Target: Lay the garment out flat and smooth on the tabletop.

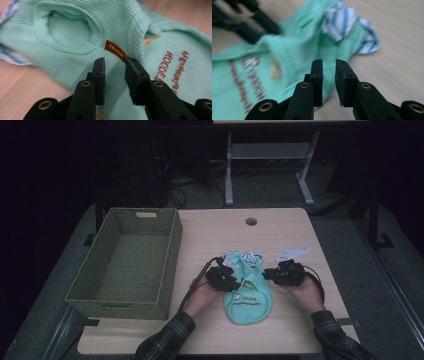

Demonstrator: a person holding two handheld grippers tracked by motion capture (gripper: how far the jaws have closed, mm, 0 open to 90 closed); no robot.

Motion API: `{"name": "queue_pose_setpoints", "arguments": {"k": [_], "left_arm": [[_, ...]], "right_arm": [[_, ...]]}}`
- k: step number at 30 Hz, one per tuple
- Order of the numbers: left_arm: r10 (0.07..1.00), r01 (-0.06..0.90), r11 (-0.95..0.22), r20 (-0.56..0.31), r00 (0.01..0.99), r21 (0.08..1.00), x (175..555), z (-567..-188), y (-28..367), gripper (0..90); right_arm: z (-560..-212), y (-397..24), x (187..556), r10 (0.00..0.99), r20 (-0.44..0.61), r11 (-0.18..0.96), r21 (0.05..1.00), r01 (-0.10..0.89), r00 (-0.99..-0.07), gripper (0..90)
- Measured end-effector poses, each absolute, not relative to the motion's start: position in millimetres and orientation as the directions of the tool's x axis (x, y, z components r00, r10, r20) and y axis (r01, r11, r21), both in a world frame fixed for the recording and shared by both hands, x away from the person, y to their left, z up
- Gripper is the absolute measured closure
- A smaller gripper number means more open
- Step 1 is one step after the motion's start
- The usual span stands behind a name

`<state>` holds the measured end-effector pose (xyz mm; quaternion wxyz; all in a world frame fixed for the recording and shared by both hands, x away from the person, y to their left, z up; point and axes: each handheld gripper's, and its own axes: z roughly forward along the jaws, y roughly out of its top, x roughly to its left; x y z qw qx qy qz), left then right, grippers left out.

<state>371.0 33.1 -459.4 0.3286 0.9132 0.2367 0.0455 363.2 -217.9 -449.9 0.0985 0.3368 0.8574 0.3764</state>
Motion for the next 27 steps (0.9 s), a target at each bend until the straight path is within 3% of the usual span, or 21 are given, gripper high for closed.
{"name": "queue_pose_setpoints", "arguments": {"k": [3, 7, 27], "left_arm": [[0.462, 0.390, -0.679, -0.051, 0.886, 0.623, 370.5, -459.7, 30.7, 73.4], [0.456, 0.388, -0.682, -0.054, 0.889, 0.620, 371.0, -459.7, 31.4, 87.7], [0.478, 0.405, -0.636, -0.076, 0.875, 0.657, 369.3, -435.9, 61.9, 89.6]], "right_arm": [[-454.6, -217.4, 354.0, 0.632, 0.096, 0.509, 0.697, 0.505, -0.769, 76.0], [-462.0, -210.7, 346.7, 0.607, 0.101, 0.537, 0.679, 0.500, -0.789, 76.4], [-466.1, -208.5, 346.5, 0.615, 0.101, 0.549, 0.658, 0.516, -0.782, 77.9]]}}
